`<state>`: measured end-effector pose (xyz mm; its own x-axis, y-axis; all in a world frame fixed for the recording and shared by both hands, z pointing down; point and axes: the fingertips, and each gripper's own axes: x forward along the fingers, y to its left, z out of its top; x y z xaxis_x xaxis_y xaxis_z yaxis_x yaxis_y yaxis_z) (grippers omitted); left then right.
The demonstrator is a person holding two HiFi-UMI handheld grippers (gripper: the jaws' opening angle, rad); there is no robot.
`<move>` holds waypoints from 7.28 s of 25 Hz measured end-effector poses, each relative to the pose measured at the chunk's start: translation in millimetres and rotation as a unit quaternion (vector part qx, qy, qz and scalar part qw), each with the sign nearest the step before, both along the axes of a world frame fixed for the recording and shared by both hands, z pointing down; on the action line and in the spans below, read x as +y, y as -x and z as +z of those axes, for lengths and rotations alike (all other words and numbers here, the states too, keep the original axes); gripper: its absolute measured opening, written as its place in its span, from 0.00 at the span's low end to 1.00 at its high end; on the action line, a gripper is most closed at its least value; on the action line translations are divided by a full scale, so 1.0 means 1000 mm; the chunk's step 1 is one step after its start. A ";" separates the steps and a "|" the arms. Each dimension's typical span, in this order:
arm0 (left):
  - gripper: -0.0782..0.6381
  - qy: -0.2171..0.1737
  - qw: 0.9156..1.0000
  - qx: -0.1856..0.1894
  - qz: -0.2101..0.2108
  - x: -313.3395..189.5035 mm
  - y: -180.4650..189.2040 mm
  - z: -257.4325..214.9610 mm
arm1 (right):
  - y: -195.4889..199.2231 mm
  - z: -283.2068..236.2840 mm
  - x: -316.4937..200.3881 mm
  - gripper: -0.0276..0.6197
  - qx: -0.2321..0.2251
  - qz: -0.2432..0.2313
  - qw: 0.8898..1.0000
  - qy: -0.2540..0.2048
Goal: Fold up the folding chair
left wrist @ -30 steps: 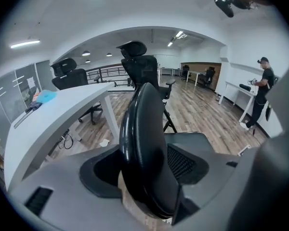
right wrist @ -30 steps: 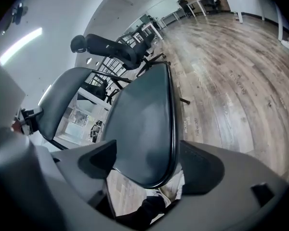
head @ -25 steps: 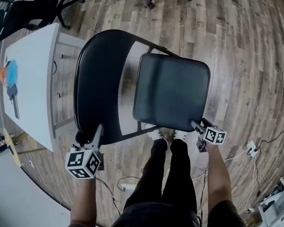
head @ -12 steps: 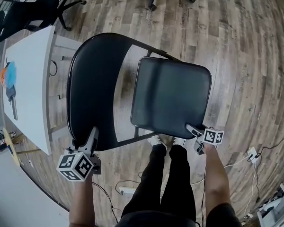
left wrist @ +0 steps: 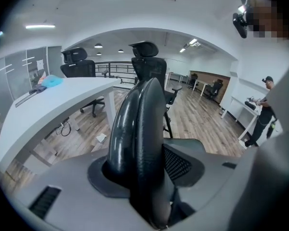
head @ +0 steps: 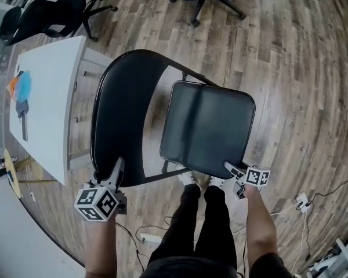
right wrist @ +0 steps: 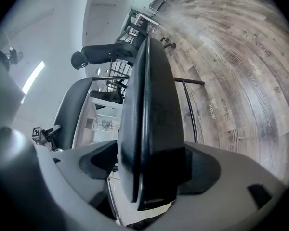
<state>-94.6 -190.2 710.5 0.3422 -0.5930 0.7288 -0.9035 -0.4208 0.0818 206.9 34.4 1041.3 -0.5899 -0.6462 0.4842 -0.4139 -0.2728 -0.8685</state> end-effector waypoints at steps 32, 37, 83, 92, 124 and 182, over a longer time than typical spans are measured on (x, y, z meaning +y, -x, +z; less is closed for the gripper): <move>0.21 -0.054 0.997 0.010 0.060 0.065 -0.067 -0.178 | 0.159 -0.307 -0.089 0.66 -0.069 -0.094 0.990 -0.085; 0.21 -0.055 0.996 0.016 0.062 0.060 -0.053 -0.189 | 0.194 -0.331 -0.108 0.66 -0.079 -0.102 0.987 -0.091; 0.21 -0.041 0.991 0.110 0.065 -0.123 0.222 -0.183 | 0.508 -0.372 -0.308 0.63 -0.087 -0.184 0.974 -0.103; 0.21 -0.039 0.991 0.114 0.065 -0.138 0.241 -0.176 | 0.525 -0.368 -0.319 0.63 -0.081 -0.190 0.973 -0.100; 0.39 -0.236 0.965 0.048 -0.108 -0.077 0.299 -0.261 | 0.414 -0.454 -0.278 0.63 0.250 -0.233 0.876 -0.339; 0.12 -0.219 0.955 0.166 0.116 0.273 -0.040 -0.305 | 0.113 -0.659 0.099 0.06 0.562 0.045 0.716 -0.412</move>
<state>-54.1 83.0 405.5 0.6699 -0.6964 0.2572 -0.7370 -0.6655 0.1176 93.8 133.8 382.0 -0.0642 -0.9966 0.0525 -0.9906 0.0700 0.1176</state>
